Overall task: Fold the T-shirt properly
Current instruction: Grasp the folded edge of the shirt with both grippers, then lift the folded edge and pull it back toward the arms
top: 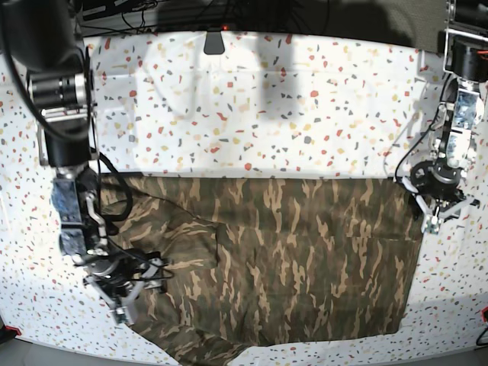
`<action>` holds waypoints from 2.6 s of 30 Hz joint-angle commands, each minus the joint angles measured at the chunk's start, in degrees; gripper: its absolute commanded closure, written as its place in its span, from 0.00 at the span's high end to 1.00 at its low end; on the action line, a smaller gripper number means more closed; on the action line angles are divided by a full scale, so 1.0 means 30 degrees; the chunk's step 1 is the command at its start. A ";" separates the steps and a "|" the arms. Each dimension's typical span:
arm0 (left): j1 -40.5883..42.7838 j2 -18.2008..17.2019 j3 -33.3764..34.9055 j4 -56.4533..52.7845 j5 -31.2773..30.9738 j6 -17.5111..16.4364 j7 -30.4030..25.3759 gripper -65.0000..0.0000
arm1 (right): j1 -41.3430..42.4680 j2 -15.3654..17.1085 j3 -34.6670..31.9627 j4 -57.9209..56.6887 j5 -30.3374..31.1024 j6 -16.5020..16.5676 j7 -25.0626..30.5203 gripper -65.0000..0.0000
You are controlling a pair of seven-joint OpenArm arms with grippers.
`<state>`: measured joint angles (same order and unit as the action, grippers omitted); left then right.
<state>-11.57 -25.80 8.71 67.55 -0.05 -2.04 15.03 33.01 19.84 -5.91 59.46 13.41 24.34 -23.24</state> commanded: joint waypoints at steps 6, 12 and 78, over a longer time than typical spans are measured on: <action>-0.0539 -0.0095 -0.0138 0.3810 -0.4058 0.0131 -0.0423 0.37 | -0.1683 0.0270 0.3563 0.2244 0.0044 -0.0015 -0.0270 0.57; -0.0612 0.1705 -0.0138 0.3177 -0.4568 0.0131 -0.0015 0.37 | -0.3694 0.0248 0.4248 0.2244 0.0044 0.1545 0.0627 0.57; 0.2579 -0.4867 0.5559 0.6142 0.9362 -0.4401 -0.1982 0.37 | -1.1322 1.1213 -0.3672 1.1431 -0.8255 0.4160 -0.1596 0.52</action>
<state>-2.85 -39.53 25.93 85.12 27.81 -16.36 9.56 -2.02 52.16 -17.80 93.08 -11.00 37.41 -27.99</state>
